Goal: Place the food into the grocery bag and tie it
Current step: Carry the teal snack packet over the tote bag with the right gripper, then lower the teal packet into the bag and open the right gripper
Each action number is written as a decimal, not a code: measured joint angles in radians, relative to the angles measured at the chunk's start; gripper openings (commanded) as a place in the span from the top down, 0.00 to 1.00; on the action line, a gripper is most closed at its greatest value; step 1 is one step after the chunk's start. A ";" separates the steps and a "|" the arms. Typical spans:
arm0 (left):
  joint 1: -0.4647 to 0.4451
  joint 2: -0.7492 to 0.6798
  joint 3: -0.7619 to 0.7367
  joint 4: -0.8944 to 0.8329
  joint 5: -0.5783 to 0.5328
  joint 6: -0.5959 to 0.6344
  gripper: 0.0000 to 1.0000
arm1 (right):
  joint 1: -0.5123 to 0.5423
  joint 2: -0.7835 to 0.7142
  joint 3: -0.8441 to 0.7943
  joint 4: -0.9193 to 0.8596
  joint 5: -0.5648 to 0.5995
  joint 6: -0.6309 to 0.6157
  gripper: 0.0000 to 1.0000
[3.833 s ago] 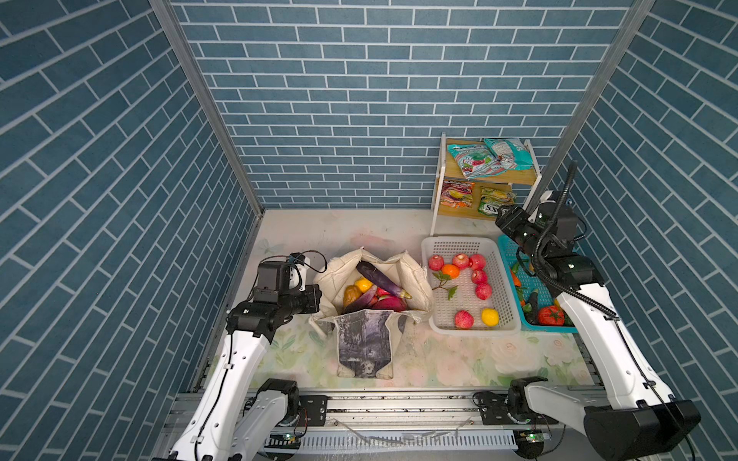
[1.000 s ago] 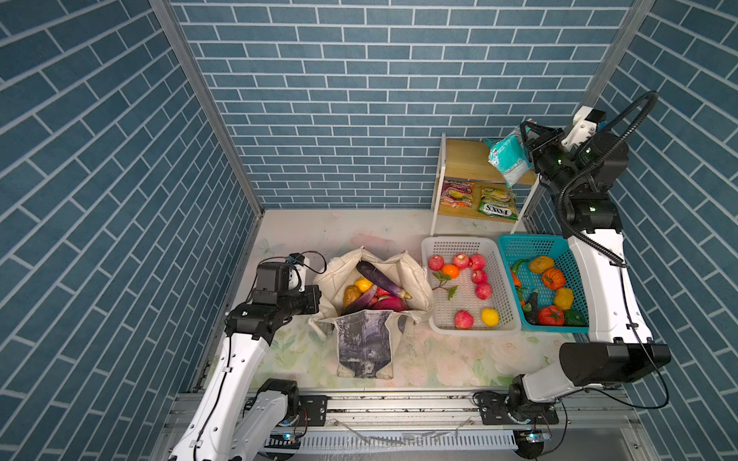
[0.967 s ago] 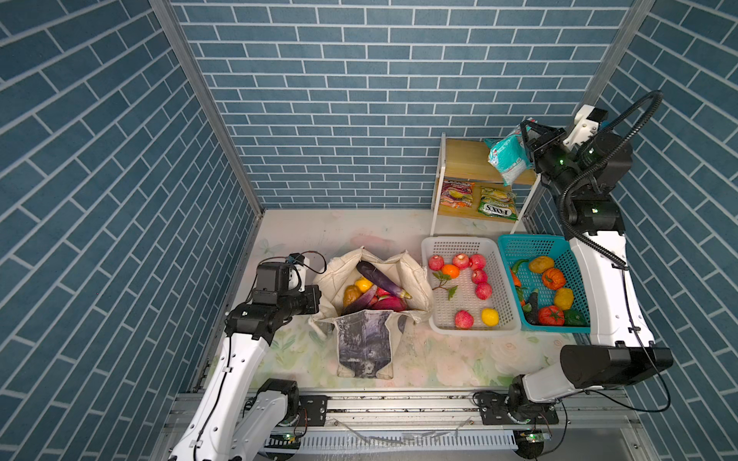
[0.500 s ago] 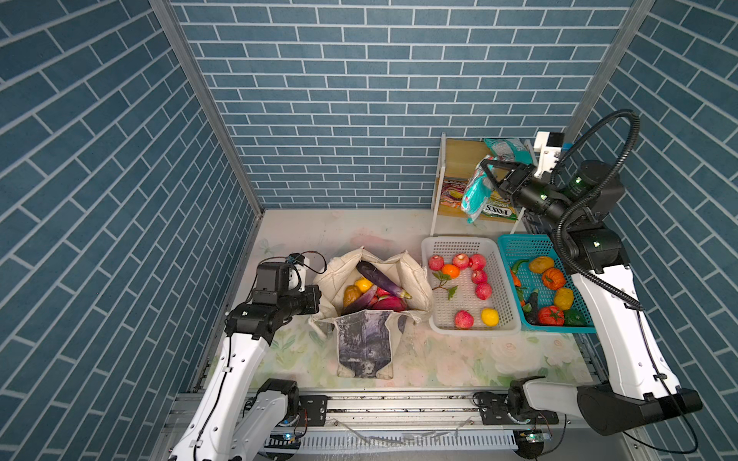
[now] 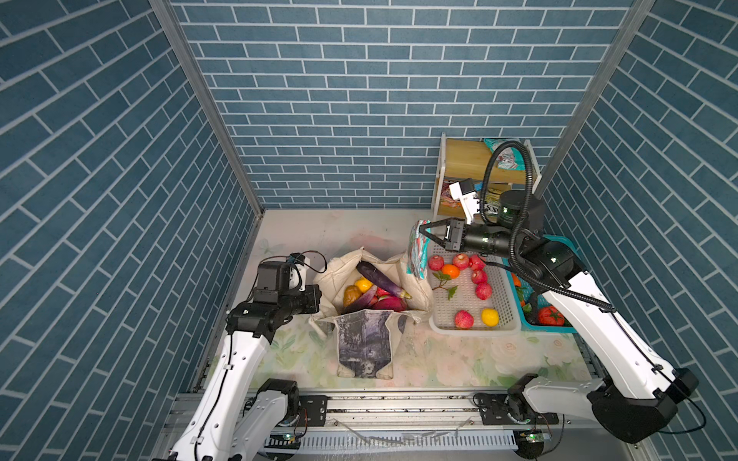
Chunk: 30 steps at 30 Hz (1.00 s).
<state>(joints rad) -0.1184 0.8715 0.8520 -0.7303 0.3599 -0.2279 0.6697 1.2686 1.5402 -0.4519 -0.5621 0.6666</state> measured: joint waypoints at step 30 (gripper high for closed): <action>-0.001 0.000 0.000 0.000 0.000 0.000 0.97 | 0.227 0.383 0.029 0.010 0.086 -0.124 1.00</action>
<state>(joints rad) -0.1192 0.8715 0.8520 -0.7300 0.3599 -0.2279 0.8963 1.6516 1.5696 -0.4416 -0.4763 0.5423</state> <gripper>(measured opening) 0.054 0.047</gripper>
